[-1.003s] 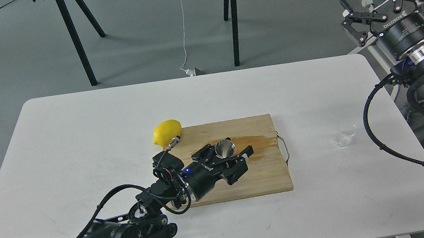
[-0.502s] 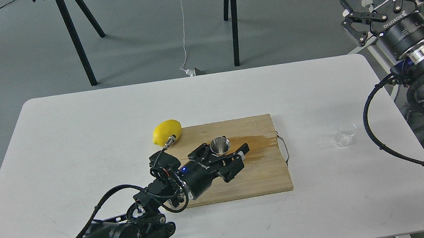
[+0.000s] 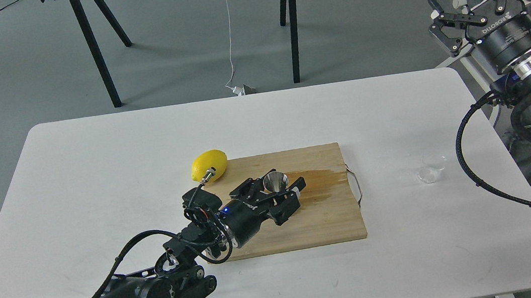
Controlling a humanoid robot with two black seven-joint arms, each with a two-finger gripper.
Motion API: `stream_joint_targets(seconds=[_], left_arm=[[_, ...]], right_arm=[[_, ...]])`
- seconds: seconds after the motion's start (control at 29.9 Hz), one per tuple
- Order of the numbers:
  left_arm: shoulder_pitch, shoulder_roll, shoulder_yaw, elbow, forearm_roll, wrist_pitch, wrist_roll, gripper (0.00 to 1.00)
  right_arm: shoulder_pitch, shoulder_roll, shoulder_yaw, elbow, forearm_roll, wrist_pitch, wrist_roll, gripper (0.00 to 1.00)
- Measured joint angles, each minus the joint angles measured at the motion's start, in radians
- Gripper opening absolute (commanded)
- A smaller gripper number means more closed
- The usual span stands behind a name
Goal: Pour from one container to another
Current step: 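Set the jigger upright on the board and open the left gripper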
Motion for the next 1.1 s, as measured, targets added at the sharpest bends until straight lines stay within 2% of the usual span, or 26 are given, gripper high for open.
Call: stream_joint_targets(seconds=[1.1], left_arm=[[0.02, 0.004, -0.001, 0.0, -0.002, 0.0, 0.0, 0.85]], right_arm=[[0.005, -0.028, 0.005, -0.002, 0.006, 0.0, -0.003, 0.99]])
